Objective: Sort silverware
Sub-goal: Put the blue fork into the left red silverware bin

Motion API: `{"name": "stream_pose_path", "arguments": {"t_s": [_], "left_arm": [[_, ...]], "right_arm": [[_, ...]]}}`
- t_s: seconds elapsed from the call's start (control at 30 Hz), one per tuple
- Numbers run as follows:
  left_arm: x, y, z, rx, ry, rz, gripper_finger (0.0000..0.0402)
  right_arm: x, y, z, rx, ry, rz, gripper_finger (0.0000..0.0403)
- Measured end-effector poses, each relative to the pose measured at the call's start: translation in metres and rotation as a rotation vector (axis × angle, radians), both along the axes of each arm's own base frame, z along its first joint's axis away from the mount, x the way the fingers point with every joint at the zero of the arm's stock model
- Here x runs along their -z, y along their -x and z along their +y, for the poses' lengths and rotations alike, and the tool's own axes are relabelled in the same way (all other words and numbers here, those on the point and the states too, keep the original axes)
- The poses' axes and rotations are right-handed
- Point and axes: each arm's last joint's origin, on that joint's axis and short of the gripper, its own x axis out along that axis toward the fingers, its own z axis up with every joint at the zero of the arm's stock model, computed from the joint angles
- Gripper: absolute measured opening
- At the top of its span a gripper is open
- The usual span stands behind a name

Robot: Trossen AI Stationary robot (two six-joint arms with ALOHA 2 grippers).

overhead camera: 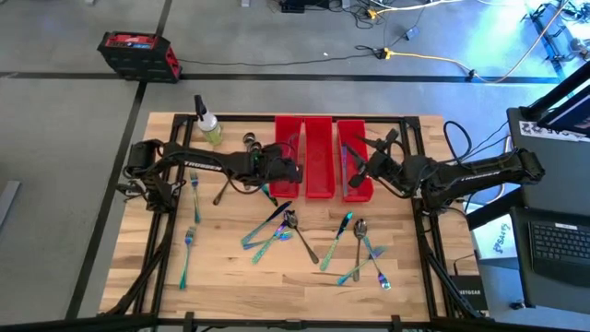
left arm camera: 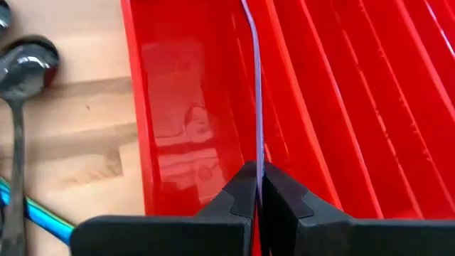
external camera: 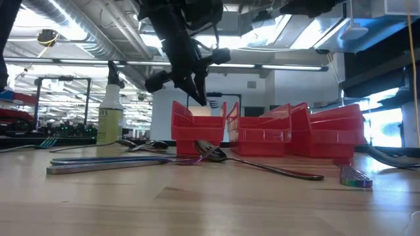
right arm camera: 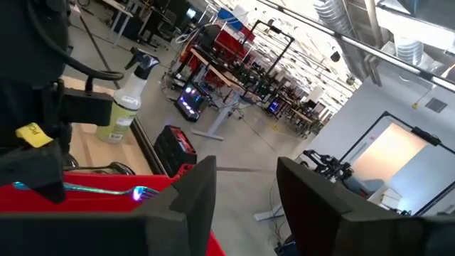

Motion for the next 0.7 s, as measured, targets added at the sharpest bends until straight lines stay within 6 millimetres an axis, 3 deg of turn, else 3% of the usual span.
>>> {"name": "stream_pose_path", "arguments": {"t_s": [0.13,0.5,0.57,0.7], "left_arm": [[-0.011,-0.001,0.006,0.019,0.015,0.02,0.0],[-0.075,0.002,0.024,0.025,-0.079,0.132,0.0],[-0.077,0.003,0.026,0.026,-0.083,0.134,0.0],[-0.059,0.0,0.028,-0.008,-0.051,0.213,0.0]], "right_arm": [[0.002,0.0,0.0,-0.008,-0.022,0.006,0.0133],[0.007,0.0,0.0,-0.006,-0.059,0.02,0.0133],[0.008,0.0,0.0,-0.005,-0.069,0.021,0.0133],[0.009,0.0,0.0,-0.005,-0.071,0.03,0.0133]]}}
